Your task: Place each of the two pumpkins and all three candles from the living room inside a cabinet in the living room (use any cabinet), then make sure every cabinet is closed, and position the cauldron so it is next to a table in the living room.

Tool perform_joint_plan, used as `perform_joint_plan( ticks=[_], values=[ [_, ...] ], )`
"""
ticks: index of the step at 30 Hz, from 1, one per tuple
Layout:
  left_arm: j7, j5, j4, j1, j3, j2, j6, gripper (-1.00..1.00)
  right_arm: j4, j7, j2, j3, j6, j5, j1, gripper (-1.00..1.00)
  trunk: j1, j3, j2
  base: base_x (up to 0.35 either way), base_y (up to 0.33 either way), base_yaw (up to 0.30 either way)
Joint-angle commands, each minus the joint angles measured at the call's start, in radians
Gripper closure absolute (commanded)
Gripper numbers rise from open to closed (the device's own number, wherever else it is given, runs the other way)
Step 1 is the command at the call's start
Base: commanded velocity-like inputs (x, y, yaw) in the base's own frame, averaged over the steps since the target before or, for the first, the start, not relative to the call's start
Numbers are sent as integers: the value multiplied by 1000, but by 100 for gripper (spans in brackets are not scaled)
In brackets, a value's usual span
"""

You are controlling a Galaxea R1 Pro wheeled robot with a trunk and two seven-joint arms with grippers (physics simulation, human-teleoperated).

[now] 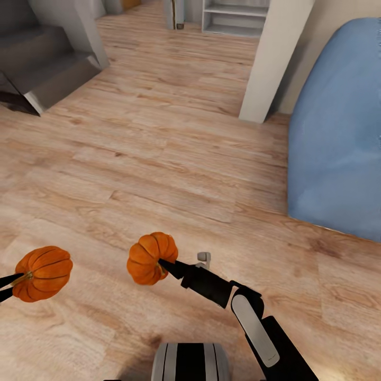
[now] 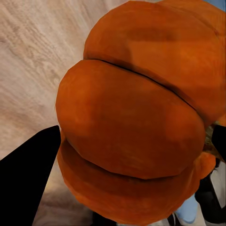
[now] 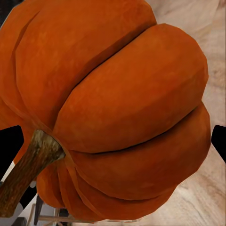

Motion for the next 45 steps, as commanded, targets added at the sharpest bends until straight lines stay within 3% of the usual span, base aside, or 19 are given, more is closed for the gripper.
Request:
perform_joint_plan(
  ticks=[1,13,31,45],
  values=[
    [-3,-2,0,0,-1,0,1,100,0,0,-1,1,-10,1,0,100,0,4,0,0,3,13],
    [-5,-3,0,0,-2,0,2,100,-1,0,-1,26,-24,1,0,100,-6,68,3,0,0,2],
    [-5,-3,-2,0,-2,0,2,100,-1,0,-1,28,-24,1,0,100,-14,167,7,0,0,0],
    [-5,-3,-3,0,-2,0,2,100,-2,0,-1,28,-26,1,0,100,-20,224,11,0,0,0]
  ],
)
